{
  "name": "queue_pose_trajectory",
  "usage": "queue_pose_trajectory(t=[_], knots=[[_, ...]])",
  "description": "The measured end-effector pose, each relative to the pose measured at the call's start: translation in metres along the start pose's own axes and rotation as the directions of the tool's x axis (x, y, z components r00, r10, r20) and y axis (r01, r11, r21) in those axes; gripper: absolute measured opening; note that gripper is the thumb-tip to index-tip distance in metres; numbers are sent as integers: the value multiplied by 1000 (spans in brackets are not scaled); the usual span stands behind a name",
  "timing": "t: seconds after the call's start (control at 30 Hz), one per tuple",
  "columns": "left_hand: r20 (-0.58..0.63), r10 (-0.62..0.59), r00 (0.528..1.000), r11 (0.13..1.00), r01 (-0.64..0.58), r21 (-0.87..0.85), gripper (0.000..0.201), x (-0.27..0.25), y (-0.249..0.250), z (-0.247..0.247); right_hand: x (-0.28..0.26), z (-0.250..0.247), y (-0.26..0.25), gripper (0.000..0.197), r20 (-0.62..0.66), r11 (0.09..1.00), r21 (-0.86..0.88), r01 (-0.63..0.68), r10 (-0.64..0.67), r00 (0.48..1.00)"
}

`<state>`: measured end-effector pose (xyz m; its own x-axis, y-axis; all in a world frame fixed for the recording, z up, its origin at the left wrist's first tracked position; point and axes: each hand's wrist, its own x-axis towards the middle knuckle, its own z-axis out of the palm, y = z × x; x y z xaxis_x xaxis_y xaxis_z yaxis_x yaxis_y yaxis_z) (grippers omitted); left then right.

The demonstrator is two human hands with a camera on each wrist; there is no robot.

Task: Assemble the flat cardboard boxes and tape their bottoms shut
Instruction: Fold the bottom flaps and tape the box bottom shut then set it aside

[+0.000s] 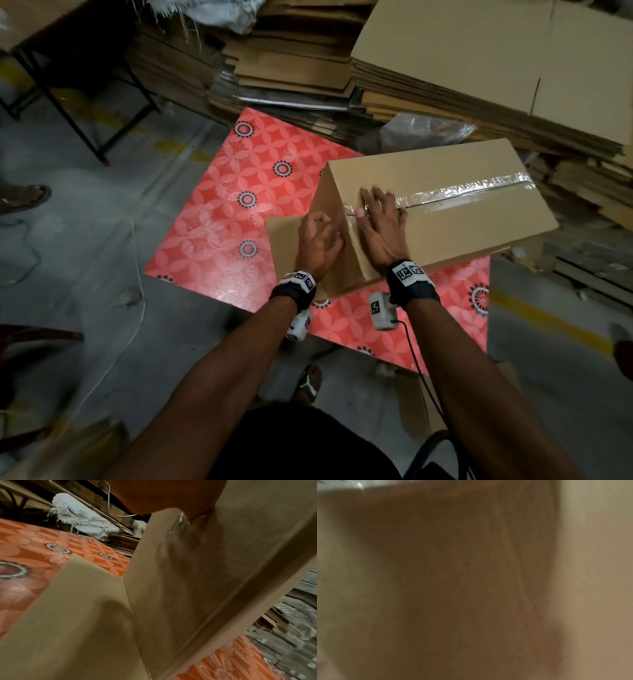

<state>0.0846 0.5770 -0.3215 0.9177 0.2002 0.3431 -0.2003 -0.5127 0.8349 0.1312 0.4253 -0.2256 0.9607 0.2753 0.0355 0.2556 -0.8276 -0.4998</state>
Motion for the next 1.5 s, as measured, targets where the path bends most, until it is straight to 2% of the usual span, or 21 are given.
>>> queue_pose_trajectory(t=[0.1,0.17,0.23,0.3,0.37,0.47,0.5,0.6,0.7,0.77,0.83,0.9,1.03,1.1,1.2,1.33,1.4,1.5], knots=[[41,-33,999,996,36,-84,25,3,4,-4,0,0,3,62,-30,1000,-2,20,-20,999],[31,-101,994,974,105,-200,19,2,9,-8,1,-1,4,56,-61,998,21,60,-58,996],[8,-211,977,907,199,-370,17,3,18,-13,-1,-2,3,50,-88,991,35,131,-127,988],[7,-311,950,838,277,-470,25,13,32,-18,-4,-2,0,44,-111,981,43,191,-185,976],[71,-446,892,760,420,-496,33,38,45,-22,-6,-2,-2,40,-130,974,56,218,-209,969],[165,-637,753,629,632,-453,50,76,58,-34,-9,-1,-4,38,-147,967,87,238,-224,964],[178,-661,729,606,658,-447,54,81,58,-37,-9,-1,-4,37,-145,965,104,241,-225,963],[125,-693,710,613,671,-416,51,85,59,-42,-7,0,-5,40,-111,966,135,219,-204,973],[120,-760,638,548,729,-409,50,85,51,-42,-5,1,-6,41,-88,969,153,194,-183,979],[127,-784,607,513,750,-418,54,87,50,-44,-4,1,-7,34,-113,973,131,192,-178,978],[101,-776,623,545,742,-390,52,90,52,-46,-4,1,-7,22,-148,977,88,193,-179,973],[72,-741,668,616,718,-325,44,95,59,-48,-6,0,-9,17,-159,978,52,204,-194,968],[31,-692,722,699,679,-223,33,106,72,-49,-3,-4,-12,28,-128,975,-18,222,-222,967],[31,-671,741,722,662,-201,34,105,75,-47,-3,-3,-9,32,-109,974,-29,227,-229,967],[57,-701,711,679,690,-252,34,98,66,-48,-4,-1,-8,34,-70,979,7,201,-200,977],[203,-715,669,610,739,-285,36,95,62,-60,1,-3,-18,23,-125,983,49,177,-170,977],[263,-697,667,601,744,-291,36,95,63,-69,7,-3,-23,32,-122,987,67,147,-138,983],[288,-692,662,601,749,-278,34,95,60,-73,15,-3,-33,49,-30,994,43,105,-104,994]])
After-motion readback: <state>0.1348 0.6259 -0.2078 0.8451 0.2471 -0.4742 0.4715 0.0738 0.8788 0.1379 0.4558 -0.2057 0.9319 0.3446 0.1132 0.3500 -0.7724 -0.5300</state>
